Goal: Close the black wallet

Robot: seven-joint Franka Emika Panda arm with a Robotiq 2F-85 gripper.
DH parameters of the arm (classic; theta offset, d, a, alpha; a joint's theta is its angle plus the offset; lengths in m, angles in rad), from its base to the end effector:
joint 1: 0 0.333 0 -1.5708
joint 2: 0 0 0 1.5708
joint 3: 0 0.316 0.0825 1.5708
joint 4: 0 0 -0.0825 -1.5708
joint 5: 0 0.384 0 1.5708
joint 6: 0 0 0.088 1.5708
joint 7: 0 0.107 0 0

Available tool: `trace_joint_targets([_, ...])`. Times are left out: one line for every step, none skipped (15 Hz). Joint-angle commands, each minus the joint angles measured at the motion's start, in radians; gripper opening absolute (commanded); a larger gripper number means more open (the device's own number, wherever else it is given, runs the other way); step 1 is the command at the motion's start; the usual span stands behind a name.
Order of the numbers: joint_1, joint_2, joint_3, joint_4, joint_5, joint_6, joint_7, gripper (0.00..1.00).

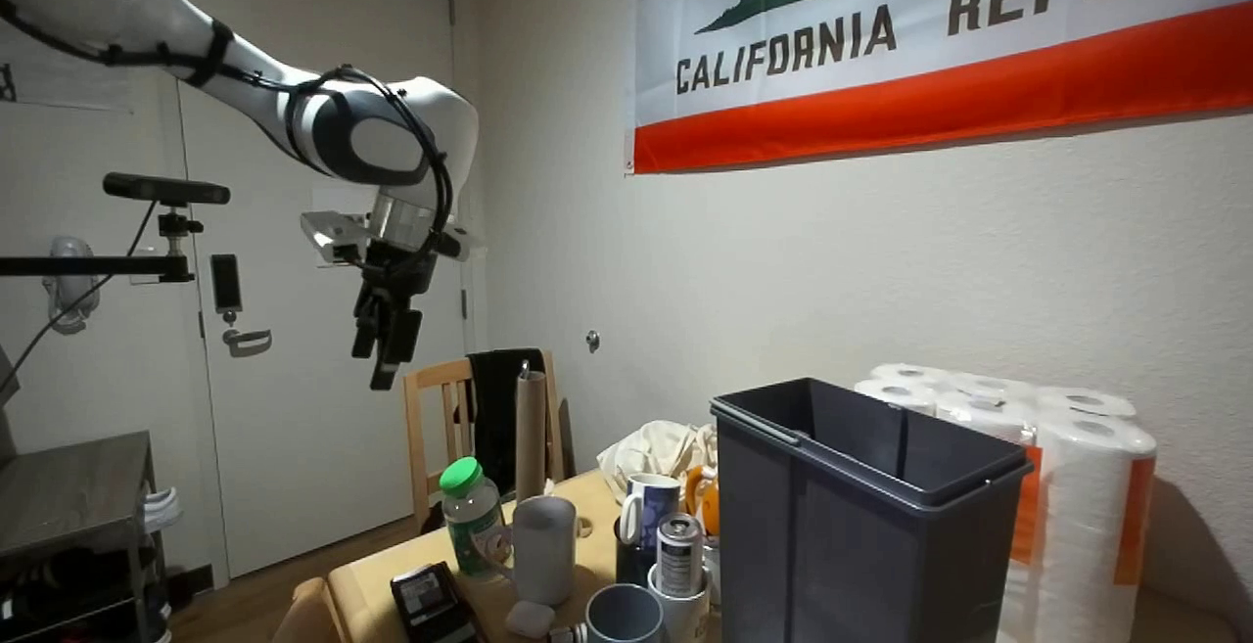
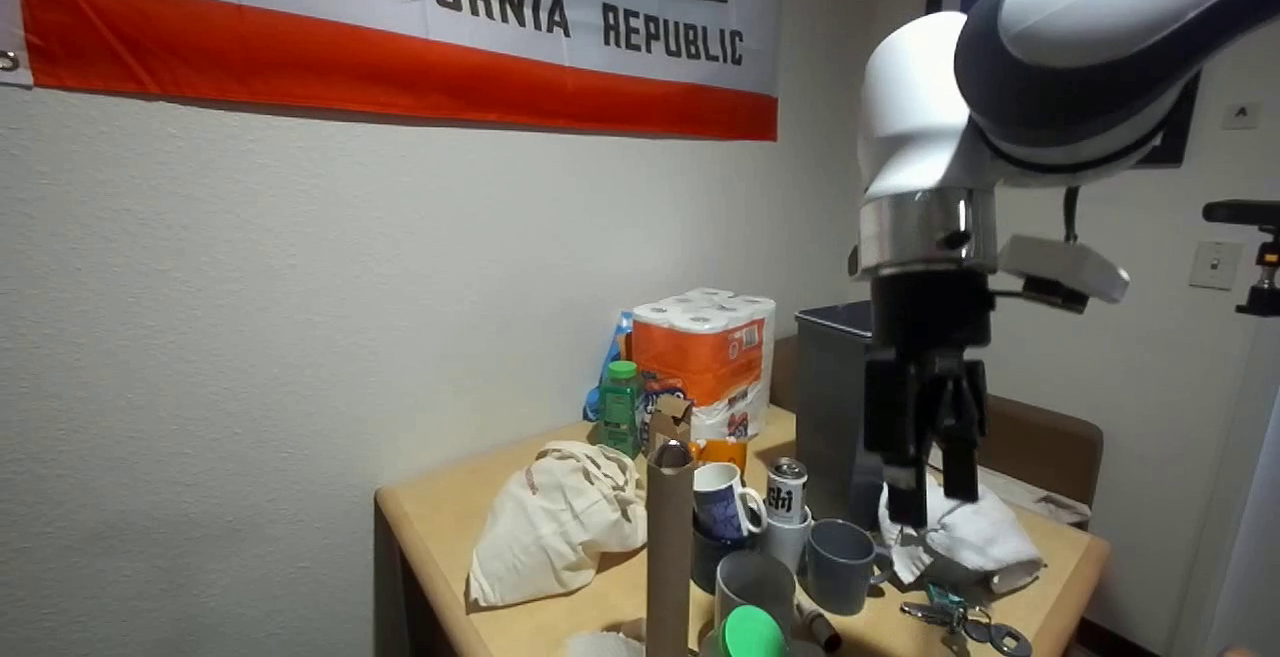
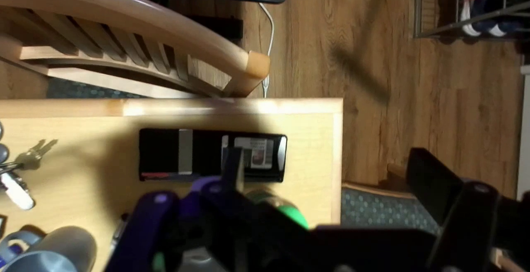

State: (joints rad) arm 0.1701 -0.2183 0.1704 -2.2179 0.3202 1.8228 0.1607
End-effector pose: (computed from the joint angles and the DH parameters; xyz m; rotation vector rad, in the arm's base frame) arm 0.4295 0.1823 0.4553 -2.9062 -0.0933 0.3460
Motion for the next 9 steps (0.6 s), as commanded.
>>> trace_joint_targets([0.047, 0.129, 0.068, 0.029, -0.027, 0.031, 0.006, 1.0])
trace_joint_targets([0.058, 0.169, 0.085, 0.029, -0.053, 0.06, 0.01, 1.0])
trace_joint_targets([0.067, 0.21, 0.098, 0.03, -0.086, 0.092, 0.02, 1.0])
trace_joint_targets([0.075, 0.252, 0.106, 0.032, -0.117, 0.131, 0.023, 1.0])
trace_joint_targets([0.084, 0.293, 0.11, 0.035, -0.145, 0.173, 0.024, 1.0])
trace_joint_targets([0.092, 0.33, 0.11, 0.038, -0.179, 0.209, 0.031, 1.0])
trace_joint_targets([0.1, 0.368, 0.107, 0.04, -0.214, 0.255, 0.039, 1.0])
trace_joint_targets([0.107, 0.4, 0.102, 0.043, -0.241, 0.293, 0.042, 1.0])
trace_joint_targets([0.113, 0.438, 0.097, 0.048, -0.265, 0.338, 0.046, 1.0])
